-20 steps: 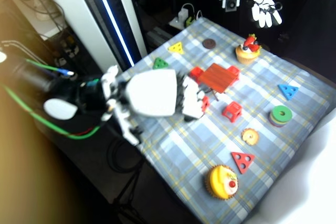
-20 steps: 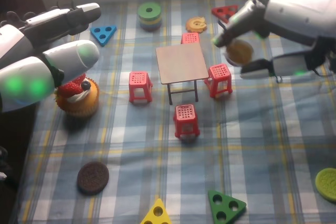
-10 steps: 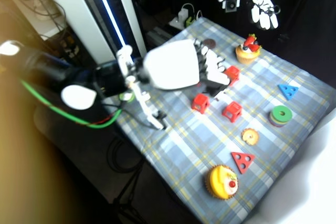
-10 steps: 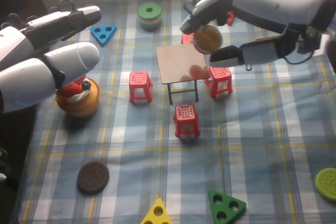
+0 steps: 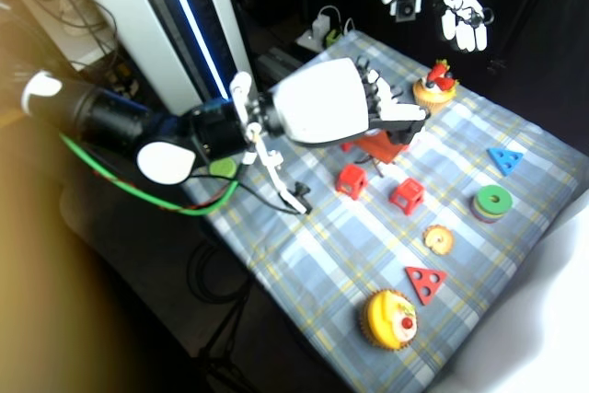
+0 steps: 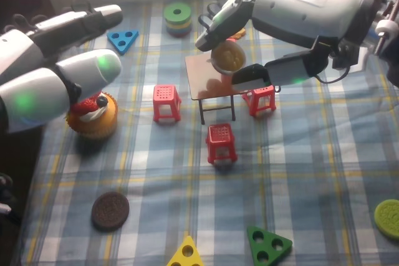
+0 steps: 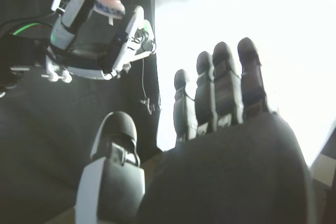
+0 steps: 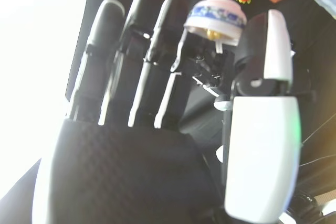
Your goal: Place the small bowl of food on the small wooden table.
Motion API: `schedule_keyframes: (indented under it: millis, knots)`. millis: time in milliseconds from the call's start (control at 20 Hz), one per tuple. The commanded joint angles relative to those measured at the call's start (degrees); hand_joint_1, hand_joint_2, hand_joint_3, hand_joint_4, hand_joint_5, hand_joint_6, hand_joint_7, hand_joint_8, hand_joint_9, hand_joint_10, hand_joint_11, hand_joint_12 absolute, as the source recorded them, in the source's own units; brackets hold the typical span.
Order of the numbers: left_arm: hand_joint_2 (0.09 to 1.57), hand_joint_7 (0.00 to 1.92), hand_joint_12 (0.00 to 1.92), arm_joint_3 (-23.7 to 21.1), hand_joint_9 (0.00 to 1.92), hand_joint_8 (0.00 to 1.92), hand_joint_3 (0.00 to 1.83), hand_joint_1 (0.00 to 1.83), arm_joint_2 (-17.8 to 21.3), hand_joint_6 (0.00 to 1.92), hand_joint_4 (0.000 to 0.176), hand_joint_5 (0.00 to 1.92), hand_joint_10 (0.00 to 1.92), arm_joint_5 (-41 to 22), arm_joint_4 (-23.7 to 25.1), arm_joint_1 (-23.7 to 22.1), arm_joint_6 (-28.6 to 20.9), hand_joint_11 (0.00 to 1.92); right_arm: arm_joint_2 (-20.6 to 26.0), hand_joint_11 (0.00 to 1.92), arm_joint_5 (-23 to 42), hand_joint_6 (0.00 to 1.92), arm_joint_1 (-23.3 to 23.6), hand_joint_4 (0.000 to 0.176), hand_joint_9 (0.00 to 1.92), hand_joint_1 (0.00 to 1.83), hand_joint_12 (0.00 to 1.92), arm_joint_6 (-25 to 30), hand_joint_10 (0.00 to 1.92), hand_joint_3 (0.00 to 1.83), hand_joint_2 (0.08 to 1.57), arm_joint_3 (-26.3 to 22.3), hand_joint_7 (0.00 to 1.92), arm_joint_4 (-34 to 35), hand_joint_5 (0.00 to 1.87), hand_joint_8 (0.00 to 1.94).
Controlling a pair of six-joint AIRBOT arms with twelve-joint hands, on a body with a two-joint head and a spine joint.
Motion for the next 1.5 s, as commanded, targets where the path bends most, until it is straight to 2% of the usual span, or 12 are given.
schedule_keyframes:
  millis: [0,100,150,300,400,600,850,1100,1150,1250,1350,1450]
  knots:
    - [1.21,0.27,0.23,0.3,0.24,0.00,0.00,0.19,-0.2,0.00,0.133,0.30,0.00,-6.6,0.9,-0.7,-0.4,0.00,0.1,0.22,5.7,0.78,0.6,0.000,0.79,1.14,1.35,0.3,0.26,0.00,1.06,0.3,0.93,1.7,1.11,0.38]
    - [1.21,0.24,0.19,0.3,0.23,0.00,0.00,0.17,-0.2,0.00,0.131,0.30,0.00,-6.6,0.9,-0.7,-0.4,0.00,0.1,0.39,5.5,0.93,0.6,0.092,0.86,1.06,1.28,0.3,0.11,0.00,1.09,0.2,0.95,1.5,1.01,0.05]
    - [1.21,0.26,0.19,0.3,0.23,0.01,0.00,0.17,-0.2,0.00,0.137,0.30,0.00,-6.7,0.9,-0.7,-0.4,0.00,0.1,0.37,5.4,0.41,0.6,0.000,0.85,1.02,1.27,0.3,0.07,0.00,1.01,0.2,0.90,1.5,0.87,0.01]
    - [1.21,0.24,0.16,0.3,0.22,0.00,0.00,0.19,-0.2,0.00,0.136,0.28,0.00,-6.7,0.9,-0.7,-0.4,0.00,0.1,0.30,5.3,0.02,0.6,0.000,0.75,0.97,1.25,0.4,0.00,0.00,0.99,0.2,0.75,1.4,0.83,0.00]
    - [1.21,0.24,0.08,0.3,0.21,0.01,0.00,0.20,-0.2,0.01,0.135,0.28,0.01,-6.7,0.9,-0.7,-0.4,0.02,0.1,0.29,5.3,0.00,0.6,0.000,0.76,0.95,1.21,0.5,0.00,0.00,1.00,0.2,0.74,1.4,0.79,0.00]
    - [1.21,0.28,0.30,0.2,0.25,0.00,0.00,0.15,-0.2,0.00,0.134,0.32,0.00,-6.9,0.9,-0.8,-0.5,0.00,0.1,0.45,5.3,0.00,0.6,0.000,0.82,0.98,1.22,1.1,0.02,0.00,1.00,0.2,0.73,1.4,0.80,0.00]
    - [1.21,0.29,0.24,0.2,0.26,0.00,0.00,0.16,-0.2,0.00,0.133,0.31,0.01,-8.0,0.5,-0.7,-0.6,0.00,0.2,0.11,6.8,0.00,0.6,0.000,0.69,0.94,1.32,2.2,0.00,0.00,0.94,-0.5,0.71,2.0,0.70,0.00]
    - [1.20,0.27,0.25,-0.2,0.22,0.00,0.00,0.22,1.3,0.00,0.079,0.39,0.00,-13.3,-0.1,0.6,-3.8,0.00,7.4,0.06,15.5,0.00,-3.7,0.024,0.46,0.69,0.91,2.2,0.00,0.00,0.89,-3.6,0.45,8.1,0.40,0.00]
    - [1.21,0.27,0.29,-0.2,0.20,0.00,0.00,0.14,1.6,0.00,0.081,0.38,0.00,-14.3,-0.1,0.9,-4.6,0.00,8.9,0.03,17.9,0.00,-5.7,0.052,0.40,0.66,0.84,2.2,0.00,0.00,0.87,-4.2,0.42,10.5,0.35,0.00]
    - [1.19,0.21,0.17,-0.3,0.09,0.00,0.00,0.13,2.0,0.00,0.138,0.29,0.00,-16.8,-0.1,1.7,-6.2,0.00,11.4,0.03,24.0,0.00,-11.0,0.040,0.37,0.89,0.78,2.2,0.00,0.01,0.93,-5.4,0.39,15.5,0.26,0.00]
    - [1.17,0.18,0.02,-0.3,0.06,0.00,0.00,0.22,2.4,0.00,0.145,0.28,0.00,-19.3,0.0,2.7,-9.0,0.00,12.8,0.00,28.5,0.00,-15.0,0.079,0.31,0.93,0.58,2.1,0.00,0.02,1.00,-6.7,0.36,19.1,0.25,0.00]
    - [1.13,0.17,0.01,0.5,0.07,0.00,0.00,0.33,2.5,0.00,0.156,0.27,0.00,-21.8,0.8,3.9,-14.7,0.02,13.0,0.01,33.7,0.00,-19.4,0.046,0.30,0.87,0.59,1.8,0.00,0.00,0.99,-7.9,0.34,23.1,0.26,0.00]
